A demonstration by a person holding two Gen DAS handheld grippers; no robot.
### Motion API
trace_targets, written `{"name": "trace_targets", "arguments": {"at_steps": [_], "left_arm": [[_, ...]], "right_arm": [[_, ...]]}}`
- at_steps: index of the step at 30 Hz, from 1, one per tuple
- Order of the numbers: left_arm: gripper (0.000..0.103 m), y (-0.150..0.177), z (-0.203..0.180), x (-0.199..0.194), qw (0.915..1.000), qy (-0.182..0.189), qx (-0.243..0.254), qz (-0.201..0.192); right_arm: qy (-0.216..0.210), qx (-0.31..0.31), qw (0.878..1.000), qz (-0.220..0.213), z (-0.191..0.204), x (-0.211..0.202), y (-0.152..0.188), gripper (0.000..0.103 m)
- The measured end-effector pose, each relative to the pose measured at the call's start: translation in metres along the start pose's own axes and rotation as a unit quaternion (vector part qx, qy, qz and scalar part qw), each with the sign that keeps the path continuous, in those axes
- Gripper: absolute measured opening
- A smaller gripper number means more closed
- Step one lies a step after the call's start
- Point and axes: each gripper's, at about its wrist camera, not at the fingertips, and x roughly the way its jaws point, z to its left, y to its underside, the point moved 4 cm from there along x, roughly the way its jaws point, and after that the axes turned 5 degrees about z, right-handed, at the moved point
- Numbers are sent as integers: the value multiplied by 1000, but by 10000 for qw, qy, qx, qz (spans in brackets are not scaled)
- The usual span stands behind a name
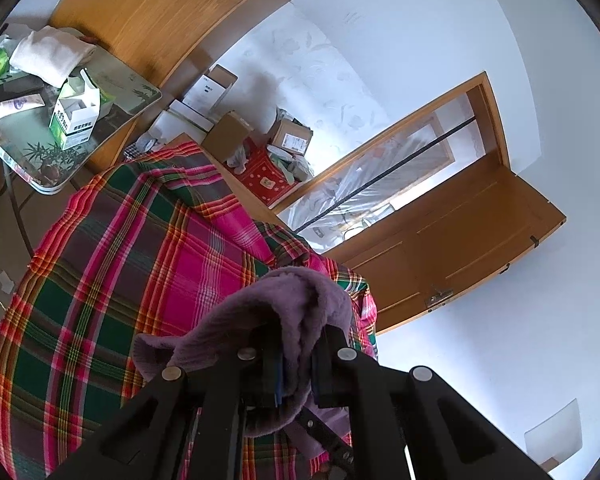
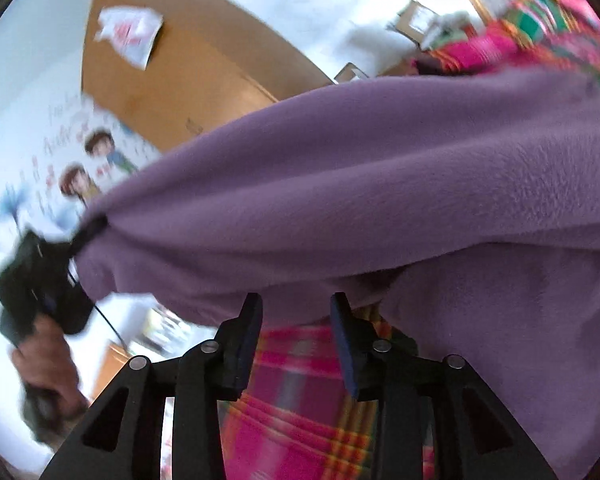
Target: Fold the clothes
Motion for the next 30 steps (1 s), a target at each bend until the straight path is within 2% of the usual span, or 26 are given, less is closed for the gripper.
{"name": "trace_targets", "arguments": {"at_steps": [3,14,15,17,18,19,22,30], "left_arm": [[9,0,1,0,10000,-6,5,9],[9,0,7,-1,10000,10,-28,55],[9,1,8,-2,10000,6,-31,60],[9,1,10,-2,10000,-3,-40,72],[9,0,11,-3,10000,-14,-43,72],[9,0,12,-3,10000,-24,-51,71],[9,0,16,-4,9999,-57,-85,73],[9,4,23,-5,9997,-129,-133,127]], "right_arm": [[-398,510,9978,-154,-11,-4,-4,37],[-332,1230,9908,-450,-30,-7,-6,37],[-347,1236,9905,-494,-29,-9,-6,35],[-321,1177,9909,-560,-27,-14,-6,18],[-299,1180,9909,-573,-27,-16,-6,15],[-284,1191,9908,-577,-27,-19,-6,7],[-252,1130,9915,-591,-23,-29,-3,3],[-152,747,9946,-707,1,-63,15,3]]}}
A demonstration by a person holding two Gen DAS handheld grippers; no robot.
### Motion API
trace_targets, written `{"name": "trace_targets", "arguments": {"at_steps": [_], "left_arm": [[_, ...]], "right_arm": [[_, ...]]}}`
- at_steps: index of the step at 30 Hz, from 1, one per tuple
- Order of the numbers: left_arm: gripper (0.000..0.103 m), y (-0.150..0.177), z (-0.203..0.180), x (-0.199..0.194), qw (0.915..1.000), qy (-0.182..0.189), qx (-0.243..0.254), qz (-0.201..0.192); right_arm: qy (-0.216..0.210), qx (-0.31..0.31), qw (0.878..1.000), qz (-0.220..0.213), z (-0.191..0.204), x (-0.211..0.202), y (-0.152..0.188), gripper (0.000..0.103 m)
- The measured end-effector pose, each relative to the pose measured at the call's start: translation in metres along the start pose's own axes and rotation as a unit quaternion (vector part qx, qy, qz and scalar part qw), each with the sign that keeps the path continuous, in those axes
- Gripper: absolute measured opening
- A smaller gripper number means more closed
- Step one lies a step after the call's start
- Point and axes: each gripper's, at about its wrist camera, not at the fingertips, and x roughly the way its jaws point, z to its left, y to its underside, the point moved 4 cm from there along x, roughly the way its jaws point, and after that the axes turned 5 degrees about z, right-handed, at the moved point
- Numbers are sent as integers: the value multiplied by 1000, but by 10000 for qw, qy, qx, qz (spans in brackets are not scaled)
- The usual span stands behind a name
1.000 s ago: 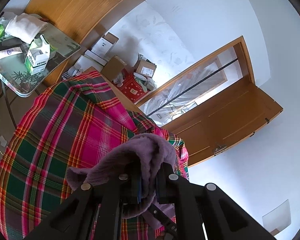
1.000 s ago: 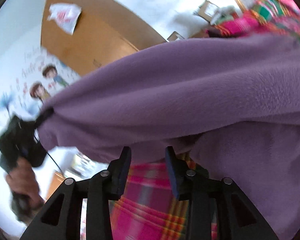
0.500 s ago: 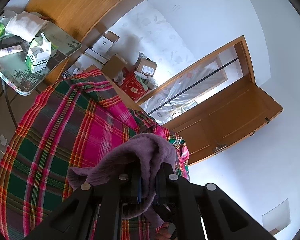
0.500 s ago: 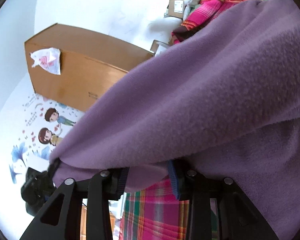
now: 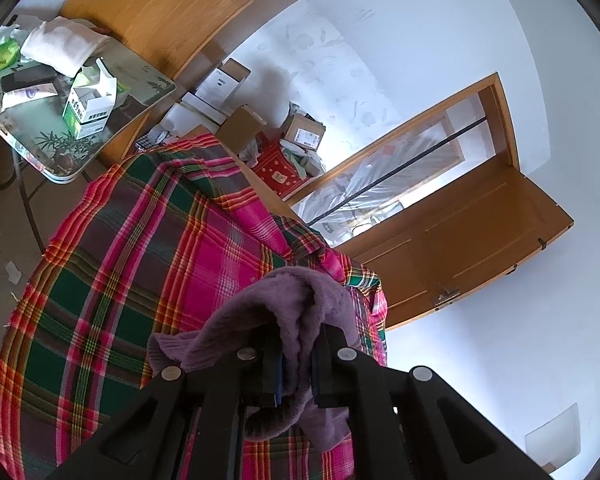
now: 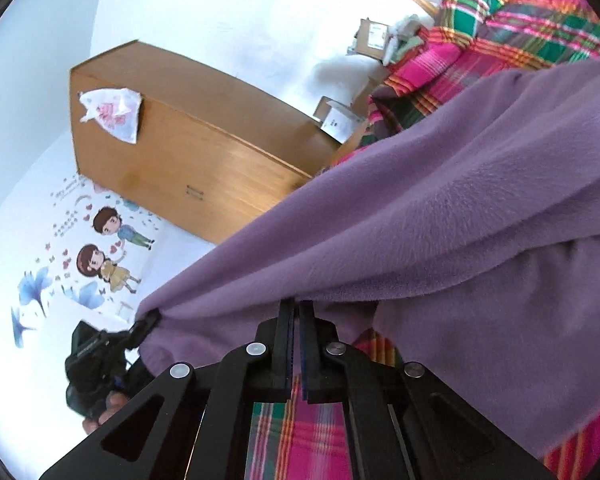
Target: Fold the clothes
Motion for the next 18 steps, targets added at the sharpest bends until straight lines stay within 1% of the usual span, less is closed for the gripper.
{"name": "trace_targets", "arguments": {"at_steps": [6,9,12,16,18], "left_arm": [[9,8,7,-1,9999,-64,28,113],[9,15,14,-2,9998,-125,-19,172],[9,24,21,-4,9996,-107,-73,233],[9,38,27,-8,9994,-56,-70,327],[9,50,30,-10,9991,-48,-42,418]], "right_arm": [[-24,-330,9994,-90,22,-31,18,3],[-39,-593,9982,-95,34,-46,29,3],[-21,-731,9973,-12,41,-58,41,2],[127,-957,9952,144,43,-71,63,2],[170,-1026,9944,191,42,-77,72,2]]}}
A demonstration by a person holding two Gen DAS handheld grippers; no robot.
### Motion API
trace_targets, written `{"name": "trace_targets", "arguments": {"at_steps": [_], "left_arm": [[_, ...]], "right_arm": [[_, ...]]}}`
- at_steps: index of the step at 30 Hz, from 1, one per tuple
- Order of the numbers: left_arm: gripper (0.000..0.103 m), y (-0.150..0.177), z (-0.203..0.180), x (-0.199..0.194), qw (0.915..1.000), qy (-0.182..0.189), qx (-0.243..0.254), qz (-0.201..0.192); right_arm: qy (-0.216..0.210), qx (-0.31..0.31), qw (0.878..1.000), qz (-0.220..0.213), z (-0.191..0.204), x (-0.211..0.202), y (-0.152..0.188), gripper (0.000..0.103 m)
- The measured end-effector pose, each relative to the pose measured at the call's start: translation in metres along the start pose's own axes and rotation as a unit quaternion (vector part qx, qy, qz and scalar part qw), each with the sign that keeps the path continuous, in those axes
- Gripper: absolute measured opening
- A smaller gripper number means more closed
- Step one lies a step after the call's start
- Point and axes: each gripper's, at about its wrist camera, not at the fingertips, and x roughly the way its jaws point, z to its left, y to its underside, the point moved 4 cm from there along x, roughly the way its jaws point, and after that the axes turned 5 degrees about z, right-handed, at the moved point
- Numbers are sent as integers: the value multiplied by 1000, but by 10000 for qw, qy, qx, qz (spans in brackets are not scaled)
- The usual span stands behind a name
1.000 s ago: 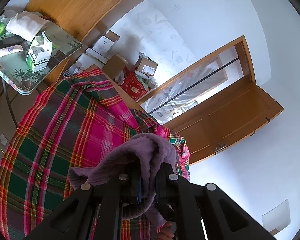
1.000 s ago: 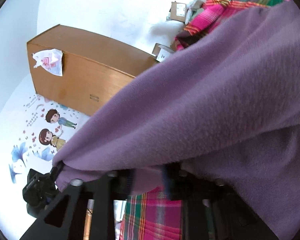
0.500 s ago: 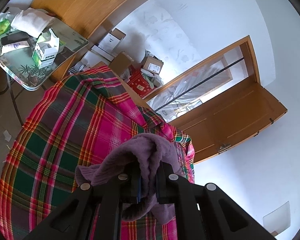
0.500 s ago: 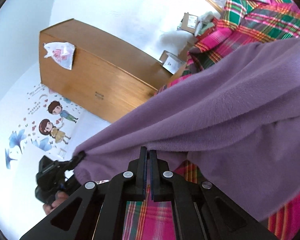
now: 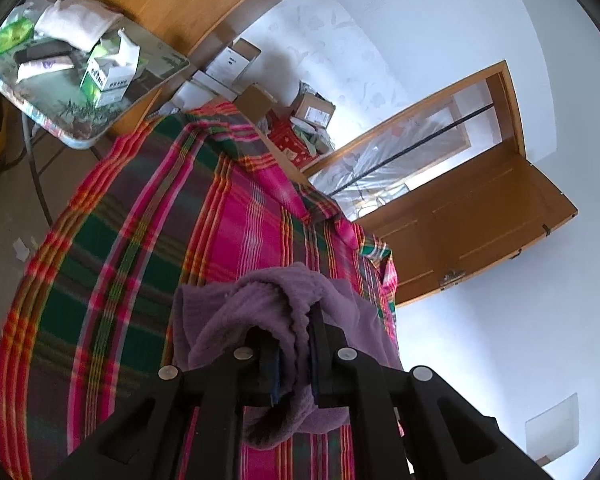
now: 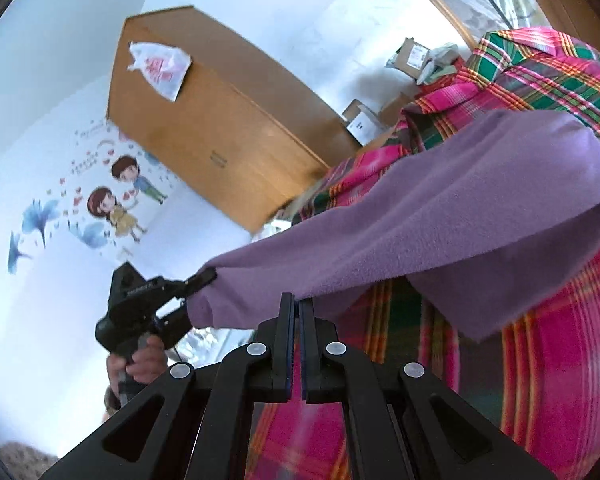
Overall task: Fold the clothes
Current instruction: 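Lay the garment flat on the bed and open the right tool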
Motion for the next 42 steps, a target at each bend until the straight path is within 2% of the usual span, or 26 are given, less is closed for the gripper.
{"name": "trace_targets", "arguments": {"at_steps": [9,18,24,28,30,32,34,36,38,40,42], "left_arm": [[10,66,19,-1,9986,0,62,533],[10,132,45,16,9914,-117,-70,1303],[10,149,47,27,9872,-144,33,1586],[11,151,45,28,9849,-207,164,1709],[14,148,45,23,9855,-195,185,1677],[27,141,46,12,9885,-116,164,1497],[33,133,48,2,9909,48,83,1344],[33,124,50,-3,9918,218,-9,1263],[35,113,52,-4,9925,168,-53,1209],[36,104,54,-1,9933,78,-42,1151],[38,94,54,2,9939,-4,-3,1105]], "right_arm": [[130,-135,9998,118,-8,-28,37,2],[551,-261,9963,613,-31,-40,68,2],[1034,-138,9912,821,-52,-41,77,2],[1165,-44,9887,941,-61,-39,77,3],[1267,-53,9873,953,-63,-42,75,6],[1416,-92,9856,919,-65,-47,71,7],[1687,-263,9815,864,-64,-57,65,9],[1956,-435,9764,808,-62,-66,59,10],[2246,-650,9693,754,-60,-76,52,11],[2689,-1109,9542,703,-51,-89,45,14],[3358,-1611,9263,569,-43,-103,36,19]]}}
